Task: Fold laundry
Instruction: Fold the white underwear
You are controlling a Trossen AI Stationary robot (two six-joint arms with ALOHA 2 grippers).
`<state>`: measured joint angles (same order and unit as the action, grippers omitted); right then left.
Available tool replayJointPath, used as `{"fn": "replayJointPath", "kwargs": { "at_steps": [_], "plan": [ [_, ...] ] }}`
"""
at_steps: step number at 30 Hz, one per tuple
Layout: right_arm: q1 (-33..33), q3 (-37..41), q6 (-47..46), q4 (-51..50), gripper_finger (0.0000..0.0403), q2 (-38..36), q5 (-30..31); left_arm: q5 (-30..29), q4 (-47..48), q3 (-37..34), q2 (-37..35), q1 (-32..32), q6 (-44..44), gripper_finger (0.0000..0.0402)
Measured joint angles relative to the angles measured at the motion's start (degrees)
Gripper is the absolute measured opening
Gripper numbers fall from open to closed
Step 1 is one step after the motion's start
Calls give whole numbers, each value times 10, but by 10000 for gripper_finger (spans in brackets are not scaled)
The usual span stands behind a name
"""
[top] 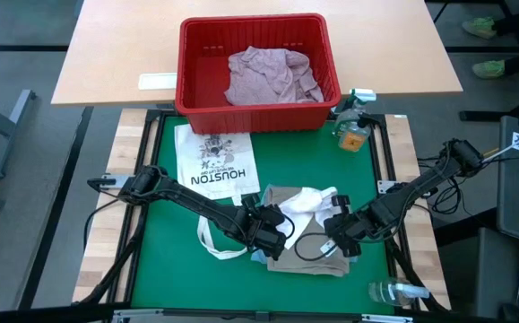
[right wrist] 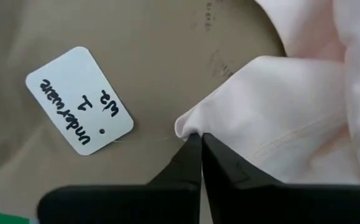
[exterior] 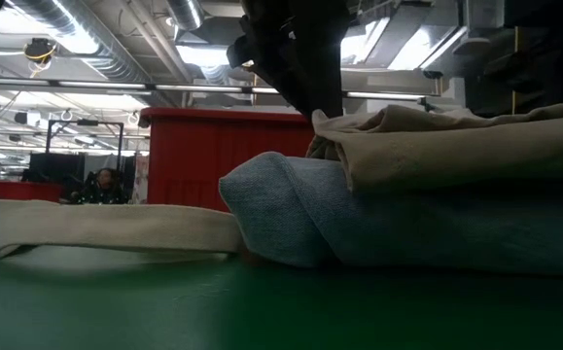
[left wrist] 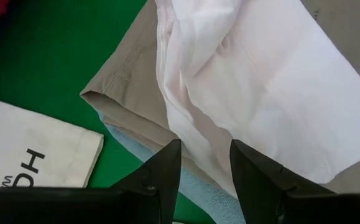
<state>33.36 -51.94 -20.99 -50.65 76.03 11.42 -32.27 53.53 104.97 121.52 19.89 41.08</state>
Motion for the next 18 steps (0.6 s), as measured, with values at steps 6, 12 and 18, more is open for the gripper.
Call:
{"fn": "replayJointPath", "kwargs": {
  "at_steps": [6,12,18],
  "plan": [
    [0,-6,0,-8,5,0,-11,1,2,0,-9,0,-14,132],
    [9,-31,3,-34,4,0,-73,24,15,0,-20,3,-19,132],
    [38,-36,3,-54,3,0,-81,80,17,0,-38,3,-46,132]
  ]
}}
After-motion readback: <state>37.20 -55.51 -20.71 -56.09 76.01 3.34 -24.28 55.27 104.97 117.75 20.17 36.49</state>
